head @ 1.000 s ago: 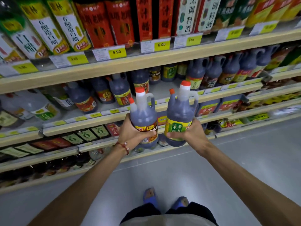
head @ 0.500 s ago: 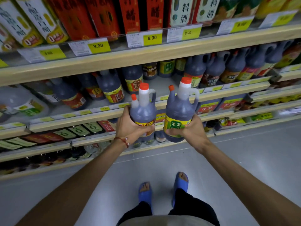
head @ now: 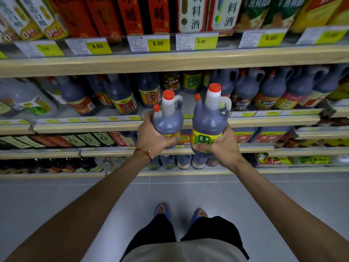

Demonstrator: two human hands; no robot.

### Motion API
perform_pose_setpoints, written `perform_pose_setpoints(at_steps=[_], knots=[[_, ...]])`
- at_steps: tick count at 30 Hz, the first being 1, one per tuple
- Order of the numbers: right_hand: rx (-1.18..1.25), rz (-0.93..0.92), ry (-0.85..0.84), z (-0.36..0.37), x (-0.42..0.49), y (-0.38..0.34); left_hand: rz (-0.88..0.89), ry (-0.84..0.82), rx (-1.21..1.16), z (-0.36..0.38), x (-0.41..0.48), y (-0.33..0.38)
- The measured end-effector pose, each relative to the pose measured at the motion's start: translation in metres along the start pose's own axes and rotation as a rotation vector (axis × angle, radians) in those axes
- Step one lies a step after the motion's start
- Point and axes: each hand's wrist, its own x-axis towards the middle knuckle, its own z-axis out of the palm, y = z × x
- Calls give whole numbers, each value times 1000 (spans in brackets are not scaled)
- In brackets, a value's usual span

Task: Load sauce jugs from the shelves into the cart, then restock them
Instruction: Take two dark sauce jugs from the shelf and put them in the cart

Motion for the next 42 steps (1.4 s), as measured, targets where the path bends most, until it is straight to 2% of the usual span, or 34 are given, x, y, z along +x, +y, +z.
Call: perform_pose_setpoints(at_steps=[8,17,20,26,29,38,42], knots=[[14,-105,93,8,19,6,244,14,0,12,31,-8],[-44,-316,187,22,36,23,366,42,-33,35,75,-29],[-23,-324,212,24,47,29,377,40,-41,44,88,-35],[-5,-344,246,21,66,37,319,169,-126,65,113,-35],[7,-346,240,21,70,37,338,174,-124,66,117,-34],[33,-358,204,19,68,29,406,57,44,59,121,-29],[23,-365,191,17,65,27,366,88,182,67,121,-31]])
